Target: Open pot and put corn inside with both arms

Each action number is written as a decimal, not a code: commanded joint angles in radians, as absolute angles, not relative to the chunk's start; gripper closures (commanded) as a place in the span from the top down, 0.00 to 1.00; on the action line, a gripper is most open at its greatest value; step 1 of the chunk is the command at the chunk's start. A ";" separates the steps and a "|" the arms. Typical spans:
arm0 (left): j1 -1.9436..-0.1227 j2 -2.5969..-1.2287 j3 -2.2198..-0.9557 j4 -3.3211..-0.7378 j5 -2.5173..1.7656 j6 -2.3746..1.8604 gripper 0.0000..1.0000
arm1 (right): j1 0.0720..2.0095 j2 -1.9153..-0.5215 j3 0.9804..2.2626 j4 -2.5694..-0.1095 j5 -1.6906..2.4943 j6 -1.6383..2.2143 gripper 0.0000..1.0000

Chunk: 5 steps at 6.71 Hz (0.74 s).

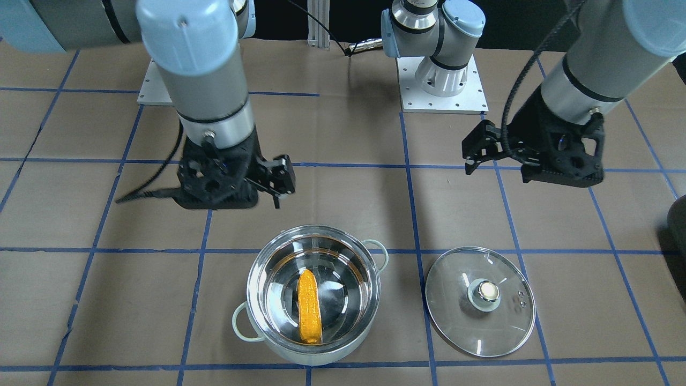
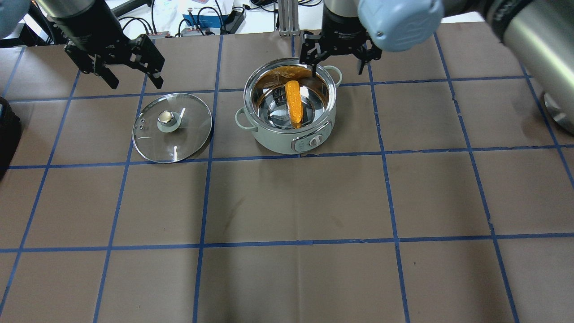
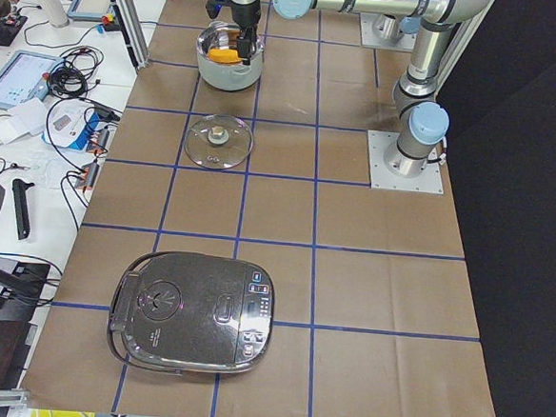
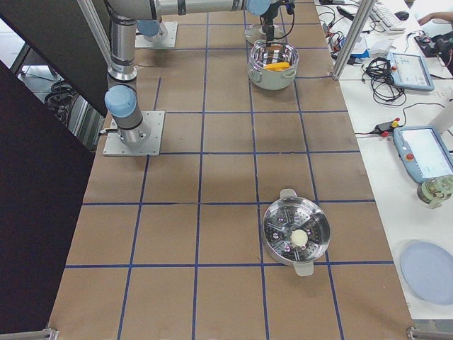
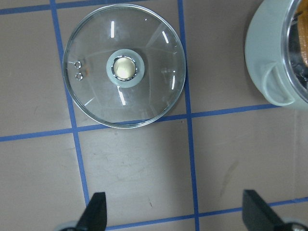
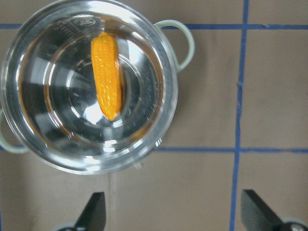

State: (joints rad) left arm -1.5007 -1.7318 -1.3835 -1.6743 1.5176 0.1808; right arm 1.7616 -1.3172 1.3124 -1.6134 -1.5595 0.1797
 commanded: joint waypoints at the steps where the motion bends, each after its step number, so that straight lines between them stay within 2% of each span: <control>1: -1.600 -1.698 -1.469 -1.588 1.535 0.118 1.00 | 1.645 -1.484 1.337 -1.395 -1.562 0.027 1.00; 3: -1.608 -1.684 -1.500 -1.527 1.580 0.126 1.00 | 1.637 -1.564 1.487 -1.448 -1.566 -0.041 0.95; 5: -1.597 -1.681 -1.500 -1.528 1.582 0.123 1.00 | 1.637 -1.568 1.490 -1.500 -1.562 -0.038 1.00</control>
